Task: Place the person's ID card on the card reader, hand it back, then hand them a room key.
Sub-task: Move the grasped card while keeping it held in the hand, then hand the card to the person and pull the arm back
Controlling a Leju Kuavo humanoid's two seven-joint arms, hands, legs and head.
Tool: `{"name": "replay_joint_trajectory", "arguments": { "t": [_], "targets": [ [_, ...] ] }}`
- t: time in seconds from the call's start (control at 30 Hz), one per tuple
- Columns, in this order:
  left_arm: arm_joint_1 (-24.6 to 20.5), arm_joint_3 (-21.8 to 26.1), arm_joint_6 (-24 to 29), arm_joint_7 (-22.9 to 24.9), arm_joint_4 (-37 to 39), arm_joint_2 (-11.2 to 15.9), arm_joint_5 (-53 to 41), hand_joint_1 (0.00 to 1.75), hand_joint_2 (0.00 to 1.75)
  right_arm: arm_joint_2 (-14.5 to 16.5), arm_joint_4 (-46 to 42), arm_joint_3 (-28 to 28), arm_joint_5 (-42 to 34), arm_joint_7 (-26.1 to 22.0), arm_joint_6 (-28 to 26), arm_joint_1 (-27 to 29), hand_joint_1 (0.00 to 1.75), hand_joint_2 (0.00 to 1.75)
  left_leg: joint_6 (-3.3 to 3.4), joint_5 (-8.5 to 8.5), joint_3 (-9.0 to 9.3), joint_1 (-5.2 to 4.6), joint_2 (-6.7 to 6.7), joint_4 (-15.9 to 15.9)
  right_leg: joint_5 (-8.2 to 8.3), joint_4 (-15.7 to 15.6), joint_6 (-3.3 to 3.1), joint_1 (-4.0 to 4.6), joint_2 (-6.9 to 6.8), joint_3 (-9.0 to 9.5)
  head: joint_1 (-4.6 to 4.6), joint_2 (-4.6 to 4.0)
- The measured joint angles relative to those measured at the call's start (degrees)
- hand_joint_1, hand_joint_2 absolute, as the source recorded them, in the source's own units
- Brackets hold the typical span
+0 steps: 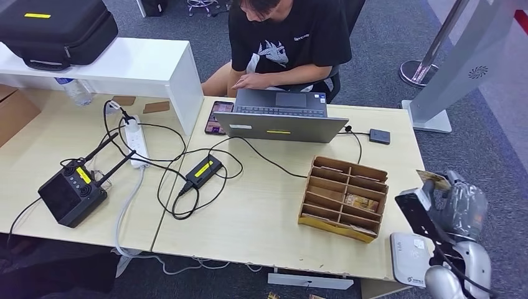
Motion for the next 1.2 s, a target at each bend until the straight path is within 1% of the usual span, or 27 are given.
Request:
{"name": "replay_joint_trajectory", "arguments": {
  "t": [0.1, 0.23, 0.37, 0.57, 0.7, 0.9, 1.03, 1.2],
  "targets": [
    [-0.02, 0.0, 0.02, 0.64, -0.32, -0.16, 0.74, 0.0, 1.75, -0.26, 2.08, -3.05, 1.21, 2.97, 1.6, 0.25, 1.75, 1.75, 0.07, -0.04, 0.0, -0.02, 0.06, 0.0, 0.01, -0.01, 0.0, -0.01, 0.01, 0.0, -0.01, 0.0],
    [-0.01, 0.01, 0.03, 1.29, -0.69, -0.35, 1.88, 0.0, 1.75, -0.69, 3.68, -5.13, 2.49, 6.52, 7.16, 0.89, 1.75, 1.75, 0.09, -0.06, 0.0, -0.02, 0.05, 0.01, 0.01, -0.02, 0.01, -0.01, 0.01, -0.01, -0.01, 0.0],
    [0.0, 0.0, 0.04, 1.37, -0.8, -0.38, 2.61, 0.0, 1.75, -1.92, 3.79, -5.38, 1.96, 7.72, 13.3, 2.39, 1.75, 1.75, 0.09, -0.06, 0.0, -0.01, 0.03, 0.01, 0.0, -0.01, 0.0, -0.01, 0.0, -0.01, -0.01, 0.0],
    [0.0, 0.0, 0.04, 1.73, -0.83, -0.37, 3.14, 0.0, 1.75, -3.58, 3.0, -5.25, 2.97, 8.95, 16.7, 4.06, 1.75, 1.75, 0.11, -0.08, 0.0, -0.01, 0.05, 0.01, -0.03, -0.01, 0.01, 0.0, 0.02, -0.02, -0.01, 0.0],
    [0.02, 0.0, 0.06, 1.91, -0.84, -0.36, 3.92, 0.0, 1.75, -4.83, 0.92, -4.86, 2.51, 8.85, 19.57, 5.8, 1.75, 1.75, 0.12, -0.08, -0.01, -0.02, 0.02, 0.01, -0.05, -0.01, 0.03, -0.01, 0.0, 0.0, 0.0, 0.0],
    [0.03, 0.0, 0.07, 1.87, -0.84, -0.33, 4.61, 0.0, 1.75, -6.65, -3.32, -3.7, 2.05, 8.08, 22.08, 8.51, 1.75, 1.75, 0.14, -0.1, -0.01, -0.02, 0.04, 0.01, -0.05, -0.02, 0.03, -0.01, 0.01, 0.0, -0.01, 0.0],
    [0.02, 0.0, 0.07, 1.64, -0.84, -0.25, 4.51, 0.0, 1.75, -8.54, -4.58, -2.03, 2.49, 6.88, 24.29, 9.35, 1.75, 1.75, 0.14, -0.09, -0.01, -0.02, 0.03, 0.01, -0.05, -0.02, 0.03, -0.01, 0.01, 0.0, -0.01, 0.0],
    [0.02, 0.0, 0.07, 1.39, -0.84, -0.11, 4.29, 0.0, 1.75, -10.04, -5.15, -0.43, 2.37, 6.03, 25.29, 9.74, 1.75, 1.75, 0.14, -0.09, 0.0, -0.02, 0.04, 0.01, -0.05, -0.01, 0.03, -0.01, 0.01, 0.0, -0.01, 0.0]
  ]
}}
